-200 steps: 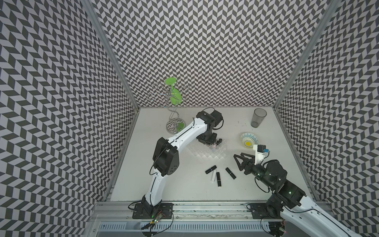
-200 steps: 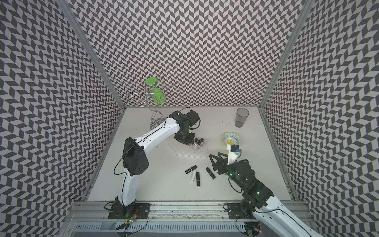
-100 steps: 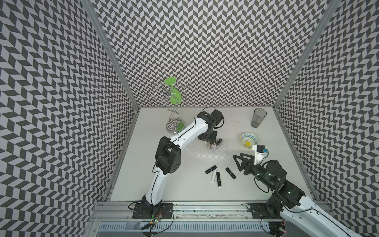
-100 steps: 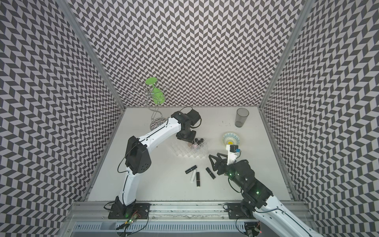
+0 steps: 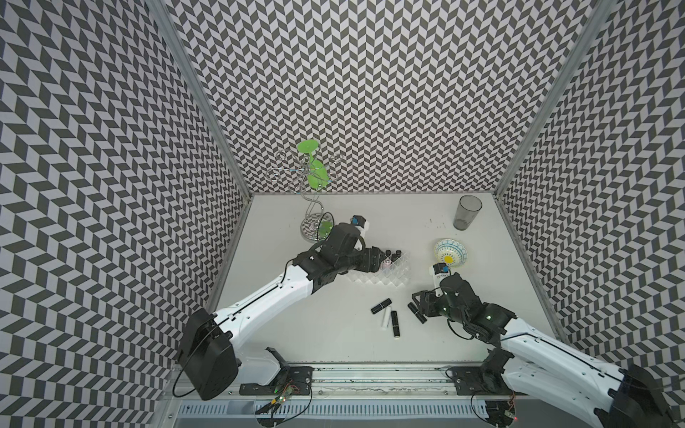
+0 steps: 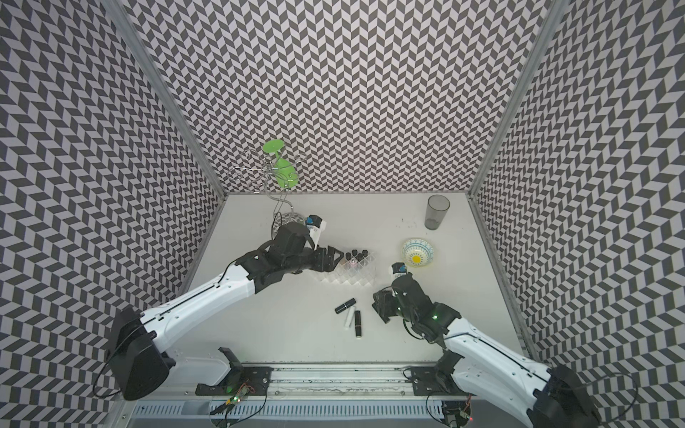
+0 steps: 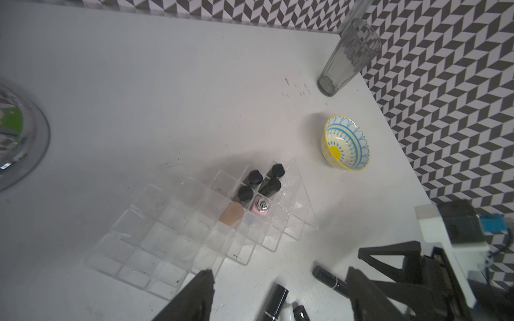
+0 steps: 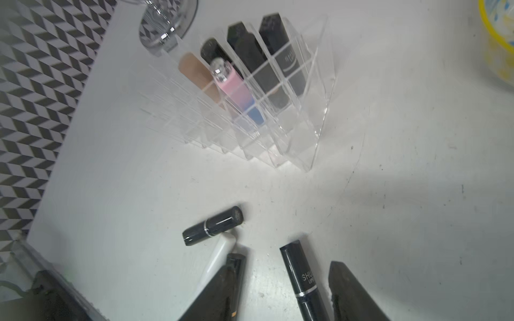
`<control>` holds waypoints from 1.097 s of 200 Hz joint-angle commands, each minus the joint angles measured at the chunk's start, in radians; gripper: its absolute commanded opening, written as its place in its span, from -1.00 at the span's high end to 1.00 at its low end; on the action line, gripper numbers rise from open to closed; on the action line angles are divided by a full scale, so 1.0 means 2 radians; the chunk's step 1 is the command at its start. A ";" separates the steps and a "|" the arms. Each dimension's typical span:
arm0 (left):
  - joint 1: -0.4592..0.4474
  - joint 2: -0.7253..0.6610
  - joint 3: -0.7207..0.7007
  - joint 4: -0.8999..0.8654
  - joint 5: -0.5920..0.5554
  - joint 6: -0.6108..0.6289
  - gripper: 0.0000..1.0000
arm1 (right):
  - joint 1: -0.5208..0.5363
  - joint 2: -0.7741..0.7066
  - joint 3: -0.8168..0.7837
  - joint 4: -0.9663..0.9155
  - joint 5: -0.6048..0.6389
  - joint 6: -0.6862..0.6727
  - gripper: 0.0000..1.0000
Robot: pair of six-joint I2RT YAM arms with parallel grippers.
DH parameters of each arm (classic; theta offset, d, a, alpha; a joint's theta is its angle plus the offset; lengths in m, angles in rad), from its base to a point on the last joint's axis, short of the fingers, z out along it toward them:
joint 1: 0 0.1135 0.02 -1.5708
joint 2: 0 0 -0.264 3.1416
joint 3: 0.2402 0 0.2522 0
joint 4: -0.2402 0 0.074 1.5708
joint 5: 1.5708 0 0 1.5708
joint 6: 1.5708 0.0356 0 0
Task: Arrange the lipsticks in the organizer
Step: Place the lipstick in the storage box, then pick up the lipstick at the center of the board.
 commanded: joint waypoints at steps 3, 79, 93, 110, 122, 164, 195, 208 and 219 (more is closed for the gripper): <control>0.011 -0.038 -0.086 0.160 0.072 -0.021 -0.57 | 0.006 0.044 0.021 -0.008 -0.026 -0.024 -0.10; 0.011 -0.101 -0.205 0.247 0.086 -0.040 -0.57 | 0.021 0.125 0.043 -0.013 -0.002 -0.033 0.02; 0.011 -0.100 -0.215 0.259 0.095 -0.043 -0.56 | 0.022 0.147 0.049 -0.012 0.003 -0.035 0.08; 0.011 -0.103 -0.224 0.266 0.097 -0.044 -0.54 | 0.022 0.161 0.051 -0.008 0.011 -0.036 0.21; 0.010 -0.103 -0.229 0.270 0.099 -0.045 -0.53 | 0.022 0.168 0.050 -0.004 0.015 -0.035 0.37; 0.003 -0.120 -0.251 0.293 0.124 -0.052 -0.50 | 0.021 0.209 0.052 0.006 0.035 -0.036 0.38; -0.004 -0.149 -0.270 0.298 0.122 -0.057 -0.50 | 0.022 0.230 0.056 0.011 0.040 -0.031 0.70; -0.008 -0.160 -0.284 0.317 0.127 -0.063 -0.50 | 0.022 0.211 0.052 0.020 0.038 -0.026 0.73; -0.010 -0.168 -0.305 0.348 0.150 -0.075 -0.50 | 0.022 0.176 0.044 0.038 0.019 -0.027 0.75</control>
